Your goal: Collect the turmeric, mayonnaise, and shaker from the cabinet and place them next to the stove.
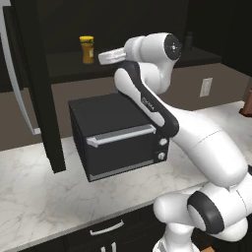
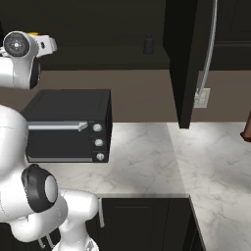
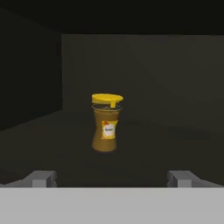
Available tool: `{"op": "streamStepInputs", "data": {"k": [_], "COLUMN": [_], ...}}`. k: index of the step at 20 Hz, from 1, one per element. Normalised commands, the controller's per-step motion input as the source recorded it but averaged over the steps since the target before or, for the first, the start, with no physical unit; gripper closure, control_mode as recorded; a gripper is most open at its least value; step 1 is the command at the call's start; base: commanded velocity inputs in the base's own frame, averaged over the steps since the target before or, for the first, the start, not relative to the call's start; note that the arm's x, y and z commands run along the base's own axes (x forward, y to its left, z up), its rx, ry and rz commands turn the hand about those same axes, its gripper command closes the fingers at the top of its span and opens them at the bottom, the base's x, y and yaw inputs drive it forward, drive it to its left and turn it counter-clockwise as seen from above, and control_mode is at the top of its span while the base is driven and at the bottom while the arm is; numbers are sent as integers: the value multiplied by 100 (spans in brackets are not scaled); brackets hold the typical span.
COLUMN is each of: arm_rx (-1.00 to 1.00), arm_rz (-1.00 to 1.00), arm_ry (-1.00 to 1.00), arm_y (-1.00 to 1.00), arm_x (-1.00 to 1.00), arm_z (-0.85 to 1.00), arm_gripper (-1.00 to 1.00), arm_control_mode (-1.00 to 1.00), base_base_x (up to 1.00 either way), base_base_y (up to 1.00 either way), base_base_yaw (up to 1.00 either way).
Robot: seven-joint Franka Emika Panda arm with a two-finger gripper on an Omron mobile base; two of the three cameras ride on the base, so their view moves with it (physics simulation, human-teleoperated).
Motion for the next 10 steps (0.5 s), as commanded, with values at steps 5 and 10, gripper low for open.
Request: {"op": "streamStepInputs", "data": {"k": [5,10], "arm_rx": [7,6], "arm_rz": [0,0], "arm_ry": [3,0], "arm_y": [-20,1], "arm_x": [10,12], "arm_z": [1,12], "arm_gripper": [-100,-100], "arm_control_mode": [-100,-100], "base_base_x": [0,0], "base_base_y": [0,0], "base_base_yaw": [0,0]}}
